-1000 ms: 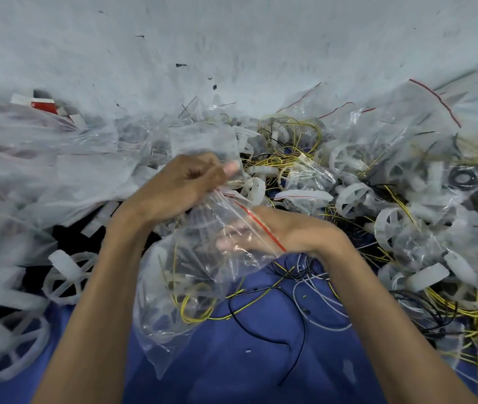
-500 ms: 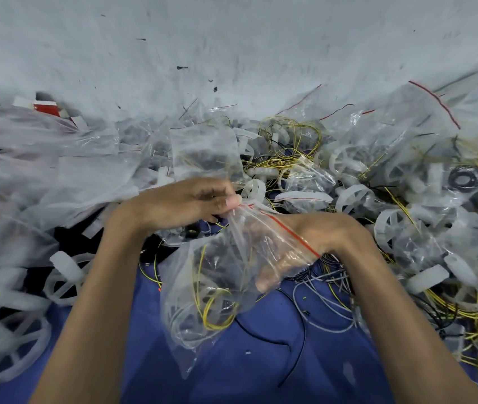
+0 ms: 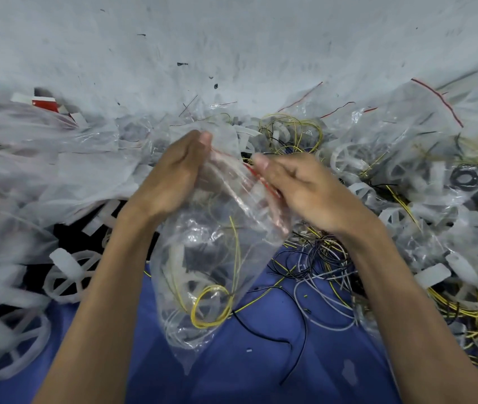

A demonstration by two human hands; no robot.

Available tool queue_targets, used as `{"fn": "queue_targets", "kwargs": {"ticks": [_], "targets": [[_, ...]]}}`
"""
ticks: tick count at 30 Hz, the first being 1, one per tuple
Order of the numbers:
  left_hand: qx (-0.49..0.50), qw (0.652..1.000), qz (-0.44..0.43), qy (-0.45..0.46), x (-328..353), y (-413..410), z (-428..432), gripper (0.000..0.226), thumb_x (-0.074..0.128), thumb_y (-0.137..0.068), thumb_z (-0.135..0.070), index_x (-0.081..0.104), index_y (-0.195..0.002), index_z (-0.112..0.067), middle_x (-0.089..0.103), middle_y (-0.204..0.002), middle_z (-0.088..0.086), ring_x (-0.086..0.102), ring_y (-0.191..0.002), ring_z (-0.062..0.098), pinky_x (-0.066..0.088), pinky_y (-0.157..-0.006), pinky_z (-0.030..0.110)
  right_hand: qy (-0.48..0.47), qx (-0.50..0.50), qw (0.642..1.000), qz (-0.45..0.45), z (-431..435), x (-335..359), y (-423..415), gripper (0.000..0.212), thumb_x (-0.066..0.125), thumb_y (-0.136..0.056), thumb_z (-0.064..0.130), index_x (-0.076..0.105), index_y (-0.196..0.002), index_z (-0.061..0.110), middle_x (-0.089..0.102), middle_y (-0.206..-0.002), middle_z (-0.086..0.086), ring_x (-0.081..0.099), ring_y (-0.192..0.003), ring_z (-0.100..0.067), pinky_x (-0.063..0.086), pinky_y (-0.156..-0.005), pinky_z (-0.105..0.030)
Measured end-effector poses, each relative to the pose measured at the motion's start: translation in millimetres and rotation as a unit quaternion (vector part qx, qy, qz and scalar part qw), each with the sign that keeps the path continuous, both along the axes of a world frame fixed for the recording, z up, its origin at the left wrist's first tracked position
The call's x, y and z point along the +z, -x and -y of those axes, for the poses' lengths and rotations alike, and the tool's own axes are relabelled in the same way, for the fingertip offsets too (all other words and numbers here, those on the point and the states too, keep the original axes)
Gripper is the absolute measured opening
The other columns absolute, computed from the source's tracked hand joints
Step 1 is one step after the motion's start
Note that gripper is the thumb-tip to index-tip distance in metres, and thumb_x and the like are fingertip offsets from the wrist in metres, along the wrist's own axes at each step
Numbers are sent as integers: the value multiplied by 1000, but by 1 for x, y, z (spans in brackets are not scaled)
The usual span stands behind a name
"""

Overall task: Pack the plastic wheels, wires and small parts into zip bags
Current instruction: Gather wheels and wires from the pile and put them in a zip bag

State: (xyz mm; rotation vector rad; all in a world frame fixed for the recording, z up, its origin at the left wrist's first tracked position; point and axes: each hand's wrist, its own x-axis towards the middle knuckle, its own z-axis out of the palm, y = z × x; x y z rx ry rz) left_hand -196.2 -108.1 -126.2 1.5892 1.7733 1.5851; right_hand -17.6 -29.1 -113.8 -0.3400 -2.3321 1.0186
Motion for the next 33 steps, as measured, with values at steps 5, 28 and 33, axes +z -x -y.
{"fn": "queue_targets", "kwargs": {"ticks": [5, 28, 33], "targets": [[34, 969, 236, -60, 9, 1, -2, 42, 32, -101, -39, 50, -75, -11, 64, -54, -1, 63, -48, 13, 52, -48, 24, -177, -72, 977, 93, -10, -3, -6, 30, 66, -81, 40, 63, -80, 11, 66, -77, 0, 60, -76, -14, 42, -74, -26], [-27, 840, -424, 337, 27, -42, 12, 45, 50, -89, -52, 47, -64, -14, 44, -65, -5, 49, -71, 21, 36, -64, 28, 154, -144, 960, -182, 29, 12, 29, 12, 47, -96, 23, 52, -94, 12, 70, -77, -3, 69, -73, -17, 54, -78, -44], [-66, 895, -362, 250, 24, -14, 11, 29, 49, -96, -17, 51, -68, -12, 48, -59, -8, 47, -63, 10, 33, -61, 21, -146, -140, 978, 51, 16, 8, 15, 22, 62, -87, 26, 52, -89, 7, 62, -93, -7, 58, -94, -23, 41, -80, -35]]}}
